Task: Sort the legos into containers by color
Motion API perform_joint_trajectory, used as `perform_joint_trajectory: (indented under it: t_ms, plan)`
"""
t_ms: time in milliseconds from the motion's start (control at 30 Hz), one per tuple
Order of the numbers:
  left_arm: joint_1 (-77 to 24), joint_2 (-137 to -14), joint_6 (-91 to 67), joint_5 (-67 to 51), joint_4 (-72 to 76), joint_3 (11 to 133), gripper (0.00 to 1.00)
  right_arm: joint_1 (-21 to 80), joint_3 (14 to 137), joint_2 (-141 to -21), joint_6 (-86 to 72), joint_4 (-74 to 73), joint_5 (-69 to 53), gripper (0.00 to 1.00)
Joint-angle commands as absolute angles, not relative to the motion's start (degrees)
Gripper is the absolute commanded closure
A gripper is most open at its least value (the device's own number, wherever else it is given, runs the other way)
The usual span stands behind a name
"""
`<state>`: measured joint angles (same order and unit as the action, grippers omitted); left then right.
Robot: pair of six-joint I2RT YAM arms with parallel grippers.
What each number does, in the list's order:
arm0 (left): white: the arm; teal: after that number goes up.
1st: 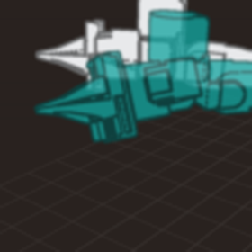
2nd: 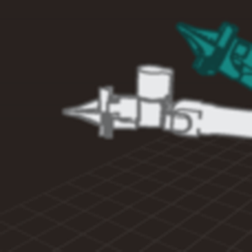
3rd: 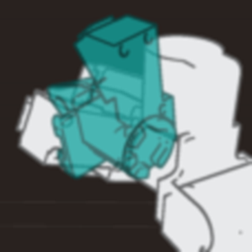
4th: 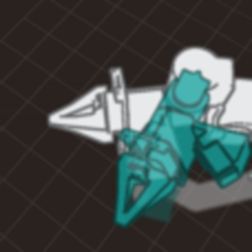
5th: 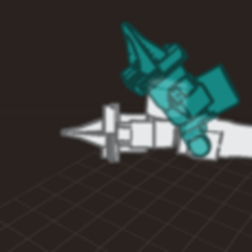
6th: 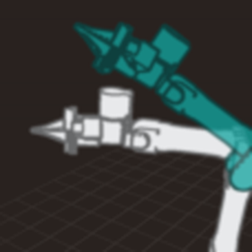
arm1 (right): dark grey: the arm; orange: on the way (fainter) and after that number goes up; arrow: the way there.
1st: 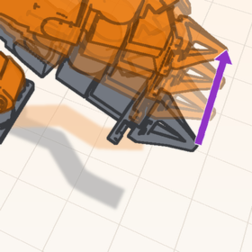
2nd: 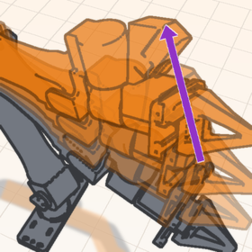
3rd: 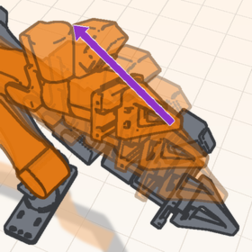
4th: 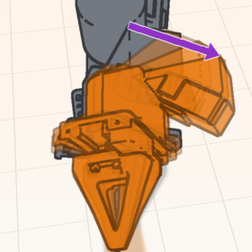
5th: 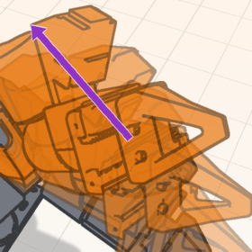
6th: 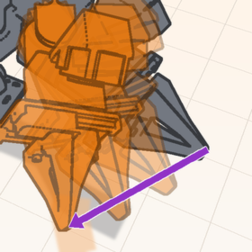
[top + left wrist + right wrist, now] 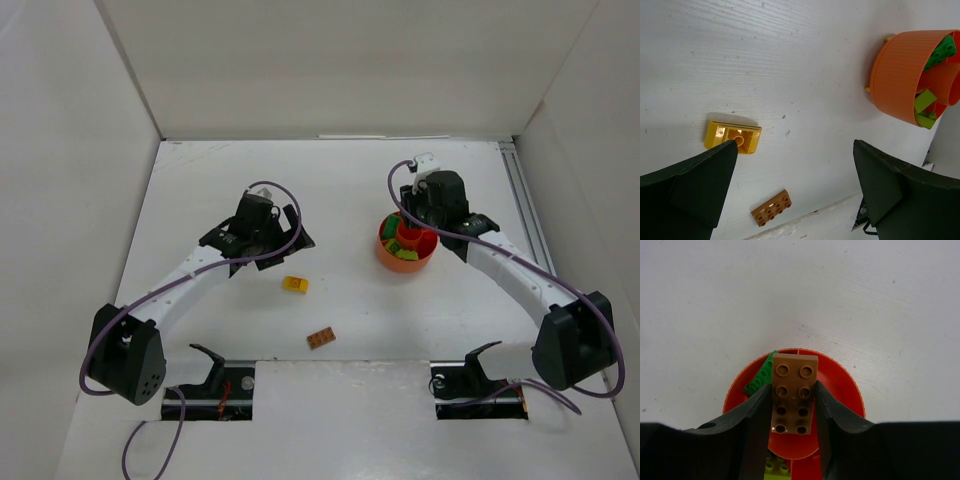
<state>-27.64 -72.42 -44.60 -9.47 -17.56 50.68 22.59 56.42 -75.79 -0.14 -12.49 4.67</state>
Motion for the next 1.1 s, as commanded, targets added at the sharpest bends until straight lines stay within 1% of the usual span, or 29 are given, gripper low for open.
perform_joint_trajectory:
  t_ms: [0, 333, 1067]
  plan:
    - [-27.8, -72.2, -43.6, -9.8, -17.1, 53.4, 0.0, 23.1, 59.9, -77.2, 0.8, -9.8, 5.6, 0.8]
    - [-27.8, -72.2, -43.6, -9.2, -17.1, 54.5, 0.0, 23.1, 65.1, -77.7, 2.5, -10.3, 6.2, 0.8]
    - [-27.8, -73.2, -42.5, -8.7, -17.1, 56.6, 0.0, 23.1, 64.0, -77.7, 2.5, -10.8, 7.3, 0.8]
